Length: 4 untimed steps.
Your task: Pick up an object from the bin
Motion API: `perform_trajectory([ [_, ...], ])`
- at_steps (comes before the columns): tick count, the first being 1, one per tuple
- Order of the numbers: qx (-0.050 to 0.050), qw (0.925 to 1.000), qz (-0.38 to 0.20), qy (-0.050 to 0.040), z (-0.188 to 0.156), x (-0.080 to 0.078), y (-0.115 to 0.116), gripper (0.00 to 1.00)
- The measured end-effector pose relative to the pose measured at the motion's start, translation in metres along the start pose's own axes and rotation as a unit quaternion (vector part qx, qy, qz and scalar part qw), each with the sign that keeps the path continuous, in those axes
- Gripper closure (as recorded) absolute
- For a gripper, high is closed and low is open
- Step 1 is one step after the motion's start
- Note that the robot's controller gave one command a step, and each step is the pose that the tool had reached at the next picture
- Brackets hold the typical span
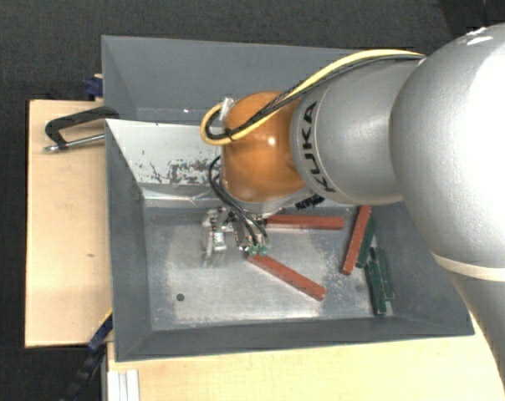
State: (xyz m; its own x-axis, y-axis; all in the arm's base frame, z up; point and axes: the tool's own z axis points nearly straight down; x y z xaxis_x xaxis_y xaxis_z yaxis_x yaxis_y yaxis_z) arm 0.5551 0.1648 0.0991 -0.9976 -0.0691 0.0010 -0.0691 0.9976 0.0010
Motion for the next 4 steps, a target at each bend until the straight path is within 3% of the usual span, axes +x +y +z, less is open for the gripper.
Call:
perform_trajectory([
  [1,0.000,1.0000,-0.007,-0.0029,-0.011,-0.001,0.001,1.00],
  [2,0.000,0.9995,-0.031,-0.0032,-0.019,0.015,0.041,1.00],
  [3,0.000,0.9989,-0.046,-0.0008,-0.021,0.034,0.015,0.00],
  [4,0.000,0.9990,-0.045,-0.0008,-0.022,0.037,0.007,0.00],
])
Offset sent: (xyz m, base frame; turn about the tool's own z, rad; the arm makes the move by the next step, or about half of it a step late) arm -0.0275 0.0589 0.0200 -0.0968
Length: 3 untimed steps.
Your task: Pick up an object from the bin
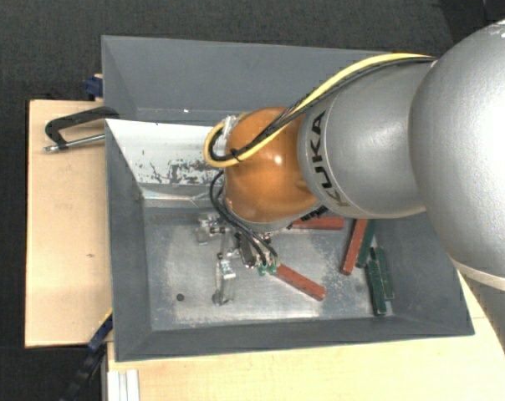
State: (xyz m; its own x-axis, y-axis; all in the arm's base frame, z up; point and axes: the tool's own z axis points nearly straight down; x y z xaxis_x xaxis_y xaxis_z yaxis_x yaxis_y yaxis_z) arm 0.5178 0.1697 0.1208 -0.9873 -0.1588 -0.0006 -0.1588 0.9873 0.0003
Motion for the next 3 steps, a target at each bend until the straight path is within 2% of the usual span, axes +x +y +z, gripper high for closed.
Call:
perform_trajectory([
  [1,-0.002,1.0000,-0.009,0.0002,-0.028,-0.015,-0.041,0.00],
  [2,0.001,0.9991,-0.043,-0.0075,-0.004,-0.021,-0.068,0.00],
  [3,0.000,0.9967,-0.081,-0.0007,0.044,0.000,-0.090,0.00],
])
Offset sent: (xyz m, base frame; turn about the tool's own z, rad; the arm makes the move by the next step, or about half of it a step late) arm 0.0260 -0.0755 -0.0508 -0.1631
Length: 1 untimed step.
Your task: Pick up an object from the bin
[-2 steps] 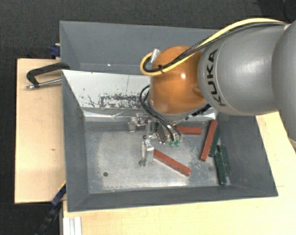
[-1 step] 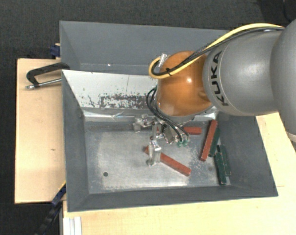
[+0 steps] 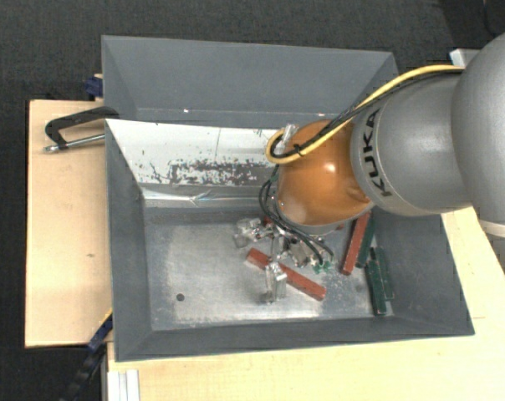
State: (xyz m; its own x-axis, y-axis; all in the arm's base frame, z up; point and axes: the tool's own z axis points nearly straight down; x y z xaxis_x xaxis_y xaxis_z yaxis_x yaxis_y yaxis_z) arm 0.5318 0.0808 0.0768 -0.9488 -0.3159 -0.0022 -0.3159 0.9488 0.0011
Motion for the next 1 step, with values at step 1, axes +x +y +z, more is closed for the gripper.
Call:
perform_trajectory([
  [1,0.000,0.9993,-0.039,0.0012,0.0082,-0.0140,-0.0152,0.00],
])
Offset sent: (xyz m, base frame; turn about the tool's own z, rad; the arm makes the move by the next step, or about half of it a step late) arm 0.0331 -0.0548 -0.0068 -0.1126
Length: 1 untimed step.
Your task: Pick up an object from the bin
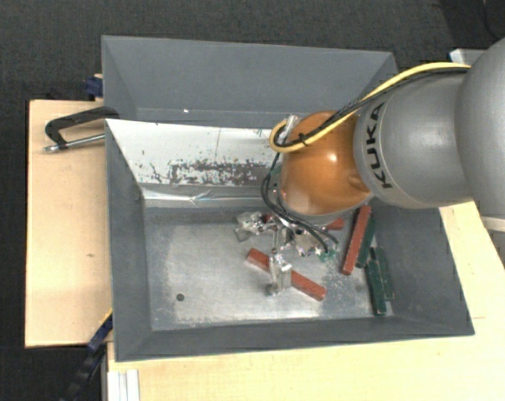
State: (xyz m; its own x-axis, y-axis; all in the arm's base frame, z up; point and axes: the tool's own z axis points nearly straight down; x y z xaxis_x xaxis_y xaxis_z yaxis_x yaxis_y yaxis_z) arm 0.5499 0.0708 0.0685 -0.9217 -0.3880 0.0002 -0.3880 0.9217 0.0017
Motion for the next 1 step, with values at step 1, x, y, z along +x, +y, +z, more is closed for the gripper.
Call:
perform_trajectory([
  [1,0.001,0.9999,-0.017,-0.0026,-0.0024,0.0021,-0.0467,1.00],
])
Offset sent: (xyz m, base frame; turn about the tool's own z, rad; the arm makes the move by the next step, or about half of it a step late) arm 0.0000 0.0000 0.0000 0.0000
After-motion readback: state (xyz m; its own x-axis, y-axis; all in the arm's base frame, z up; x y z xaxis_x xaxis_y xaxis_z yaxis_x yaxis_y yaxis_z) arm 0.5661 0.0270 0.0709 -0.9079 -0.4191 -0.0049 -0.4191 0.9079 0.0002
